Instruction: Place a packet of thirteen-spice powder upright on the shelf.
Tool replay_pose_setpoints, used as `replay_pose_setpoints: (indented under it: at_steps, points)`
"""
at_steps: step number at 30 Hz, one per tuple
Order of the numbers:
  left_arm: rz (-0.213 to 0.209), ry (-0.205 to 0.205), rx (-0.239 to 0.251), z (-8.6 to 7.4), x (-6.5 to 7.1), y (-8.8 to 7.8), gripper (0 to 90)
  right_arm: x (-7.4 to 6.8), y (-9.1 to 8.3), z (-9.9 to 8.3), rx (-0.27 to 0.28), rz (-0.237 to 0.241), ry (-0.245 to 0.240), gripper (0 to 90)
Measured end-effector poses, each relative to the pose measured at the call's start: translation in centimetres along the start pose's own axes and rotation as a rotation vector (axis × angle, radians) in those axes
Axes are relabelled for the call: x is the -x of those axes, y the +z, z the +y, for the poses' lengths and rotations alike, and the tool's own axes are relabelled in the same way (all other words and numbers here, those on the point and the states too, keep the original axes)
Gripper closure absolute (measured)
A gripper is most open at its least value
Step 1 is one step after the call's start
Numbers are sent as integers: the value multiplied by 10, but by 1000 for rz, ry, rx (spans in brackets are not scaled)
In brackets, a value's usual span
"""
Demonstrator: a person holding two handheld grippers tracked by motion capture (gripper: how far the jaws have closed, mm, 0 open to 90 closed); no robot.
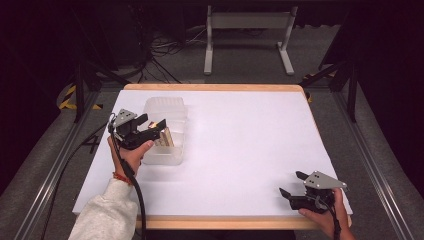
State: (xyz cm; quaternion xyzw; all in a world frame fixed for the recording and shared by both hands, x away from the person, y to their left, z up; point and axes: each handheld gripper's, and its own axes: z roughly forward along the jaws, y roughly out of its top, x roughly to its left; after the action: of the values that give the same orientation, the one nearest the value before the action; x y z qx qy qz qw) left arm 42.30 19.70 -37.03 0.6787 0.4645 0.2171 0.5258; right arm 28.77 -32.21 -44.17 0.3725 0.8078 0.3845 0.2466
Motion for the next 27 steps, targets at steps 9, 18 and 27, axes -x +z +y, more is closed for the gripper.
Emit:
replay_pose_setpoints:
  at_steps: [9, 18, 27]
  points:
    - [-11, 37, -6, 0, 3, -1, 204, -1, -1, 1, 2, 0, -2, 193]
    - [-11, 85, -19, 0, 7, -6, 181, 1, -2, 1, 4, -12, -6, 194]
    - [-30, 133, -25, -1, 13, -11, 151, 2, -2, 1, 4, -14, -8, 194]
